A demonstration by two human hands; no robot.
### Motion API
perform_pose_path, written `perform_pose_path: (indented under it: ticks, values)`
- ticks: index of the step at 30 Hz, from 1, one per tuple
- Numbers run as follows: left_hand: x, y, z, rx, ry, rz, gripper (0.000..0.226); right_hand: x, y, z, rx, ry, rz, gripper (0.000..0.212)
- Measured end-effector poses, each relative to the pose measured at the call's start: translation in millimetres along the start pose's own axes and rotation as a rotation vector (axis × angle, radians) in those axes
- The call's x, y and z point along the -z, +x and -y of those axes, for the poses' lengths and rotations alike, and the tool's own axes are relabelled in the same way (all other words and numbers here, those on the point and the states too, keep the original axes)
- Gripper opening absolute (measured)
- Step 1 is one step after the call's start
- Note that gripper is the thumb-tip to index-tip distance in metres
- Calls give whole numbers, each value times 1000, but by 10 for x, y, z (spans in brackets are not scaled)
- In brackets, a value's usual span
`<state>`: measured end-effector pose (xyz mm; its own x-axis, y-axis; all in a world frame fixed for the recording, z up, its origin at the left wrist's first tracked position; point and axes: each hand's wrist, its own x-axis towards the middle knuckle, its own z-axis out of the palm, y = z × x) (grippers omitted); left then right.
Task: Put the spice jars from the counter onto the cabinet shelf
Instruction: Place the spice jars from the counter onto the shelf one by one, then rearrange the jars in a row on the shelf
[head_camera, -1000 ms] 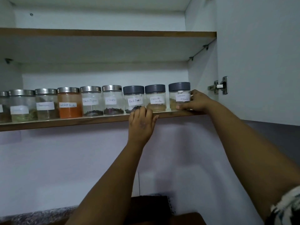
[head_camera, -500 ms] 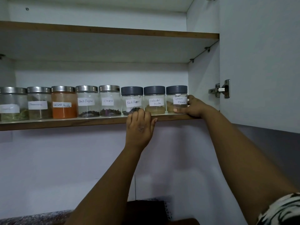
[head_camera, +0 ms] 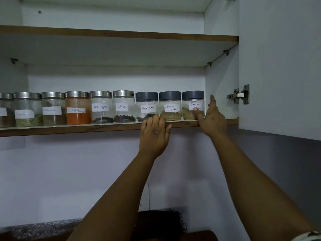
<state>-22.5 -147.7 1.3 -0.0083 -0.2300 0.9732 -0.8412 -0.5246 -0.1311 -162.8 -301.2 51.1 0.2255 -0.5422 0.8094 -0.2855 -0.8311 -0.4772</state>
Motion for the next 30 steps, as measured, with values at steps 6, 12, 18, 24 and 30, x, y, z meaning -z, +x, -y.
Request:
perform_pose_path:
  ticks: [6, 12, 18, 24, 30]
  values:
    - [337, 34, 231, -106, -282, 174, 25, -370, -436, 402, 152, 93, -411, 50]
    - [934, 41, 831, -136, -223, 130, 26, -697, -744, 1316, 386, 151, -427, 36]
    - [1538, 63, 1787, -129, -70, 89, 23, -999, -905, 2551, 566, 334, -307, 33]
    - [2189, 238, 2960, -89, 35, 164, 26, -1404, -843, 3570, 652, 462, -77, 29]
    - [2657, 709, 4010, 96, 172, 423, 21, -1761, -597, 4442, 727, 251, 323, 44]
